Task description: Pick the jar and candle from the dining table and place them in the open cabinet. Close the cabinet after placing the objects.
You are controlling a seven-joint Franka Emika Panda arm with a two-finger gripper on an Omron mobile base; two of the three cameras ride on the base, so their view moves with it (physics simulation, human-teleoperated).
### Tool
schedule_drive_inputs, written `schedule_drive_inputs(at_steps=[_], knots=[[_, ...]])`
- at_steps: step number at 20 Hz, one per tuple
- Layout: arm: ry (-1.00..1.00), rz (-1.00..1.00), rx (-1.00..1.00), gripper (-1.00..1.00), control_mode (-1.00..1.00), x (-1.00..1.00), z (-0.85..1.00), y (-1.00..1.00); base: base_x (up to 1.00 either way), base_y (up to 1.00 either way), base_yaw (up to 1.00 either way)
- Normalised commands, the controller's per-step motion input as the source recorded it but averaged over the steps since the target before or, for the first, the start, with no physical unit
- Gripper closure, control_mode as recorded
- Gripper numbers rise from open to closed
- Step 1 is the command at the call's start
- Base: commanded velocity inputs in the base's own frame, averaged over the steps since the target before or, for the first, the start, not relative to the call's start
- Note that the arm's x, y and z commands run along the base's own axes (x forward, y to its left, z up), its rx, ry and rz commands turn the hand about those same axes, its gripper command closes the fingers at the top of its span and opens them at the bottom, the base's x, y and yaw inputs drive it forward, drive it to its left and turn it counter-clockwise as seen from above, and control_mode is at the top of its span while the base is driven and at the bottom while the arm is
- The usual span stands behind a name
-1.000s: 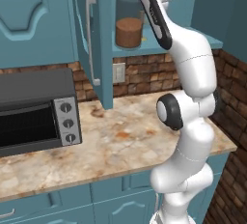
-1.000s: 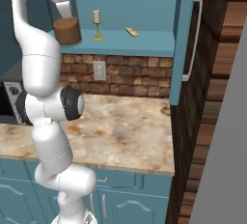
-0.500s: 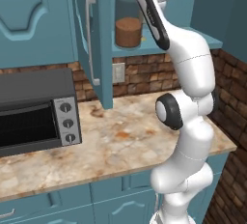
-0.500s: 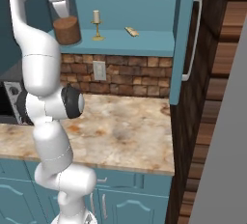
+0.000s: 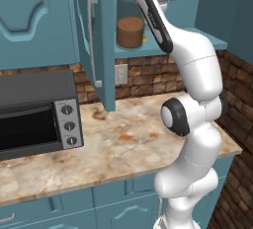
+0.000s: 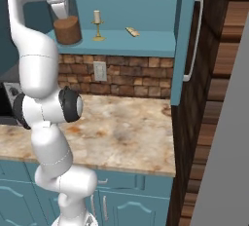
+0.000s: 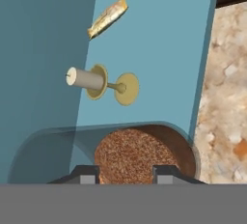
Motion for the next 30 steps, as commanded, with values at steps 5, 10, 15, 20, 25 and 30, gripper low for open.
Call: schedule_drive_inputs(at_steps=[5, 10, 15, 20, 25, 30], knots=[[-0.25, 0.00, 0.00, 1.00, -1.00, 0.44, -0.84, 0.01, 0.00, 0.00, 0.00], [-0.10, -0.01, -0.01, 1.00, -1.00, 0.30, -0.87, 0.00, 0.00, 0.00, 0.00], [-0.01, -0.01, 0.07, 1.00, -1.00, 0.29, -0.48, 0.01, 0.00, 0.00, 0.00], [-0.01, -0.01, 0.01, 1.00, -1.00, 0.55, -0.27, 0.08, 0.00, 0.00, 0.00], [-0.01, 0.00, 0.00, -1.00, -1.00, 0.30, -0.04, 0.11, 0.00, 0.00, 0.00], [0.00, 0.00, 0.00, -1.00, -1.00, 0.11, 0.11, -0.03, 0.00, 0.00, 0.00]])
